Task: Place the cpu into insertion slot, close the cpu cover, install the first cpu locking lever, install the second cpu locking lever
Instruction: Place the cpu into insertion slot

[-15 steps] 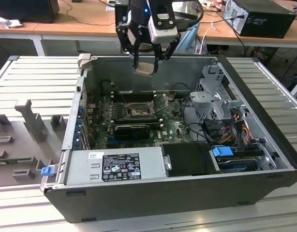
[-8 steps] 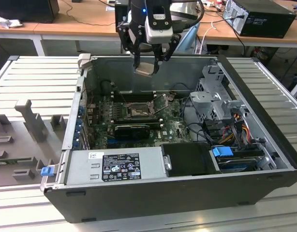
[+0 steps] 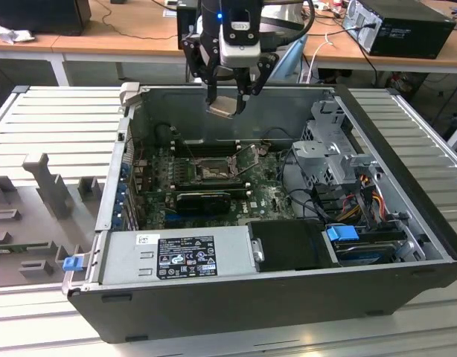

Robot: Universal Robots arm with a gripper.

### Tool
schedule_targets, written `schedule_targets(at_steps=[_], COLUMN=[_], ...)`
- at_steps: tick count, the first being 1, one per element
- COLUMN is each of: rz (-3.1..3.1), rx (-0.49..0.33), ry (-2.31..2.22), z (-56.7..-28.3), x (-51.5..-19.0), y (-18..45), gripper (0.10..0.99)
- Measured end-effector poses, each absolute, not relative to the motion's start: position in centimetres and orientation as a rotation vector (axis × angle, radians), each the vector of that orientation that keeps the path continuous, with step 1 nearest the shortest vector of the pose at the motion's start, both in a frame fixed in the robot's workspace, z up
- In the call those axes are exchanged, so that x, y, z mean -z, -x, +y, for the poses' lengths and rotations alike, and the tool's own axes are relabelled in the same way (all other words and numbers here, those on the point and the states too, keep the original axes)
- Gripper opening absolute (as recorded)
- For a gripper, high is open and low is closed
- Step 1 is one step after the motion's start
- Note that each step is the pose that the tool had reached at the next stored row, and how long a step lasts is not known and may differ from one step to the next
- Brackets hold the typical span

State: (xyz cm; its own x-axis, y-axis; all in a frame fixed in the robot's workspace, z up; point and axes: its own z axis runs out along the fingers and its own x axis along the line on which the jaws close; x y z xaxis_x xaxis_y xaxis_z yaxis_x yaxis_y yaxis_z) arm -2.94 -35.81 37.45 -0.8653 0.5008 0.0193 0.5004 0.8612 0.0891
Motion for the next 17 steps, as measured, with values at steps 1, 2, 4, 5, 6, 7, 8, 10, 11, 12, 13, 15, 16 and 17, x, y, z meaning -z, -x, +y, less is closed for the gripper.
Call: schedule_targets(at_steps=[1, 2, 4, 5, 6, 7, 8, 10, 11, 12, 13, 15, 16, 17], rz=[3.025, 3.023, 3.019, 3.017, 3.015, 3.013, 3.010, 3.004, 3.002, 2.999, 2.996, 2.991, 2.989, 2.987], rx=[-0.143, -0.143, -0.143, -0.143, -0.143, -0.143, -0.143, -0.143, -0.143, -0.143, -0.143, -0.142, -0.142, -0.142], ry=[-0.819, -0.825, -0.838, -0.846, -0.852, -0.857, -0.866, -0.884, -0.892, -0.900, -0.908, -0.923, -0.931, -0.937], z=[-35.81, -35.81, -35.80, -35.80, -35.80, -35.80, -35.80, -35.80, -35.80, -35.80, -35.80, -35.80, -35.80, -35.80], x=[-37.45, -37.44, -37.44, -37.44, -37.43, -37.43, -37.43, -37.42, -37.41, -37.41, -37.41, -37.40, -37.40, -37.40], y=[2.94, 2.94, 2.94, 2.94, 2.94, 2.94, 2.94, 2.94, 2.94, 2.94, 2.94, 2.94, 2.94, 2.94], gripper=[0.529, 0.529, 0.529, 0.529, 0.529, 0.529, 0.529, 0.529, 0.529, 0.529, 0.529, 0.529, 0.529, 0.529])
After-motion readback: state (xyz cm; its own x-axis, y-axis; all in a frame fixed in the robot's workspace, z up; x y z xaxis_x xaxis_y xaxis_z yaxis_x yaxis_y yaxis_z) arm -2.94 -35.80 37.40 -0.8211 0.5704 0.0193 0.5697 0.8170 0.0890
